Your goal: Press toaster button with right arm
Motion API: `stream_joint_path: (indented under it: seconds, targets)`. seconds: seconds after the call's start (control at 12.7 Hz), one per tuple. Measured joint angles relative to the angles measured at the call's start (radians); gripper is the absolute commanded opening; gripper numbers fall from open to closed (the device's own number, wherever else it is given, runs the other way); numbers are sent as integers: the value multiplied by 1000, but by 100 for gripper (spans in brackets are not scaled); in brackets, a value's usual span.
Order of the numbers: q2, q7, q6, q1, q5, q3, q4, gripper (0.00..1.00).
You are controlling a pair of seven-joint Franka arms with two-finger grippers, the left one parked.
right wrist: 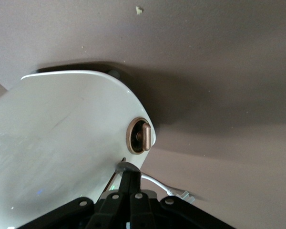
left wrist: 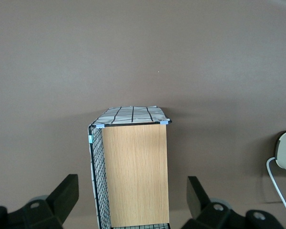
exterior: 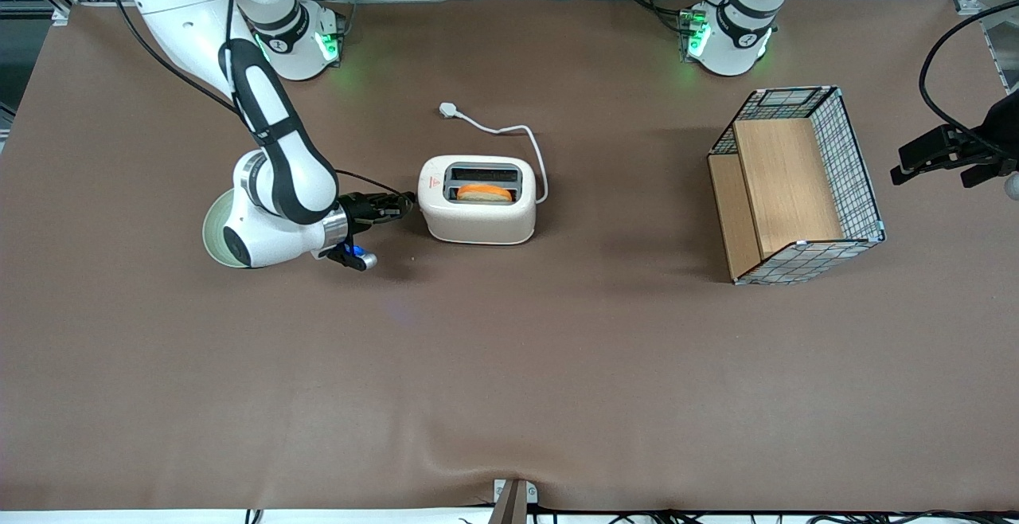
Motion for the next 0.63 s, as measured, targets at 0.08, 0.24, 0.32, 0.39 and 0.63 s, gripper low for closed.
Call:
stream_joint_path:
  seconds: [0.08, 0.24, 0.32, 0.39, 0.63]
  targets:
    - [0, 0, -17, -1, 0, -4, 9, 0]
    - [-1, 2, -63, -5, -4, -20, 47, 8]
    - [-1, 3, -97, -7, -11, -38, 72, 12]
    - [-4, 3, -136, -8, -30, -64, 100, 20]
    - [-19, 4, -237, -21, -117, -137, 195, 100]
